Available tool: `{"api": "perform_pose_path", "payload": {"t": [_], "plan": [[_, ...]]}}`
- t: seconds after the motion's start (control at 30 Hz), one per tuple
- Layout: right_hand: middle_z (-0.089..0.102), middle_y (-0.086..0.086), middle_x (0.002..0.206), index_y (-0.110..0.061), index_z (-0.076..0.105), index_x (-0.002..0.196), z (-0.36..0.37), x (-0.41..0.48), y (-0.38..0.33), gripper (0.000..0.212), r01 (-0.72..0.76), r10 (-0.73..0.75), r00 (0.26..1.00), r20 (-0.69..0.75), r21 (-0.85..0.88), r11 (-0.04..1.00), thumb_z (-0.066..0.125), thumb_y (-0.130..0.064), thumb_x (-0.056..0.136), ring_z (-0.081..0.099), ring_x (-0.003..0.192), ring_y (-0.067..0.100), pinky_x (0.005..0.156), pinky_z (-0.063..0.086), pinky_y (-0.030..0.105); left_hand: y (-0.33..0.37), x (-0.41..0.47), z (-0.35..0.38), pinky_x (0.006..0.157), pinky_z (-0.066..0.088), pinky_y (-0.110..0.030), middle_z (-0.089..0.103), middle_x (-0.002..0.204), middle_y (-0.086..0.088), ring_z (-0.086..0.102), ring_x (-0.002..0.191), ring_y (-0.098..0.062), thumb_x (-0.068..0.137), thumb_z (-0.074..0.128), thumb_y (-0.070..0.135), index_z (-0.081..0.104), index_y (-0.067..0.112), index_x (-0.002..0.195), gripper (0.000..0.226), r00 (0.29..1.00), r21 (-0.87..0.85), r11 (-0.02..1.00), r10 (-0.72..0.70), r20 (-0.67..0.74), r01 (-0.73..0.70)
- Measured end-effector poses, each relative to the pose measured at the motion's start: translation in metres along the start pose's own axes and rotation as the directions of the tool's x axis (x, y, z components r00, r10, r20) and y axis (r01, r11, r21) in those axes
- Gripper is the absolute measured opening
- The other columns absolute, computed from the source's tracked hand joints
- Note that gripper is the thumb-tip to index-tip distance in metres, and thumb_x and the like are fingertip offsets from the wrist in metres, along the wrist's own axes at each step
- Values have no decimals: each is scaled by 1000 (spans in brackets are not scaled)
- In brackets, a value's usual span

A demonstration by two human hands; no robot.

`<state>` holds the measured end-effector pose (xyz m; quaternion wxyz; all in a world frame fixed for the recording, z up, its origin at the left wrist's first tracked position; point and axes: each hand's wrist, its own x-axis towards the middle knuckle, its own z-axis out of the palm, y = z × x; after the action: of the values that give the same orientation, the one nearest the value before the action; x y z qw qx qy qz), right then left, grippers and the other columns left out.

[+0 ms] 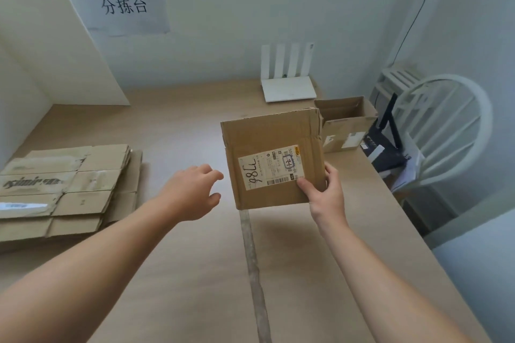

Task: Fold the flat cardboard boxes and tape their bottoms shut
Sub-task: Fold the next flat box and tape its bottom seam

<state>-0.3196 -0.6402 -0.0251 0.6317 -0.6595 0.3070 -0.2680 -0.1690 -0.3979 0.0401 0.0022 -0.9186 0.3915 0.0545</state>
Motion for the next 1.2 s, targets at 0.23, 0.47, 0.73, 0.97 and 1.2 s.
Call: {"api": "perform_pose_path", "payload": {"t": [0.23, 0.47, 0.73, 0.97, 1.2], "plan": [[63, -17, 116, -37, 45, 129, 26, 91, 24, 60, 9, -9, 1000, 6, 16, 1000, 80, -21, 83, 62, 103, -5, 96, 51, 26, -12, 68, 21, 94, 43, -32, 53, 135, 7, 51, 121, -17, 95, 52, 42, 47, 30, 140, 47, 996, -89, 993, -87, -32, 83], [62, -17, 117, -36, 47, 125, 46, 151, 53, 57, 36, -35, 998, -43, 15, 999, 80, -21, 82, 62, 110, 4, 104, 49, 37, -10, 110, 48, 99, 42, -34, 53, 134, 6, 49, 121, -19, 95, 53, 42, 45, 30, 143, 50, 994, -197, 976, -99, -37, 90], [58, -25, 118, -38, 44, 128, 55, 184, 66, 57, 107, -108, 994, -15, -41, 993, 78, -24, 85, 57, 105, -14, 95, 46, 13, -13, 133, 74, 101, 42, -34, 51, 135, 7, 48, 124, -17, 95, 55, 44, 45, 28, 144, 52, 993, -271, 956, -120, -9, 113], [60, -5, 132, -23, 44, 143, 56, 200, 76, 64, 107, -104, 994, 32, -139, 984, 75, -25, 88, 54, 120, 9, 105, 43, 26, -15, 144, 82, 103, 41, -34, 50, 136, 8, 47, 124, -16, 95, 56, 44, 47, 27, 142, 52, 994, -321, 943, -108, -27, 94], [62, -7, 128, -27, 47, 138, 65, 208, 81, 58, 2, -6, 1000, -20, -179, 984, 75, -23, 87, 52, 121, 12, 101, 40, 26, -17, 151, 85, 105, 40, -33, 50, 137, 5, 46, 127, -16, 94, 58, 44, 47, 25, 143, 54, 992, -371, 923, -123, -37, 101]]}}
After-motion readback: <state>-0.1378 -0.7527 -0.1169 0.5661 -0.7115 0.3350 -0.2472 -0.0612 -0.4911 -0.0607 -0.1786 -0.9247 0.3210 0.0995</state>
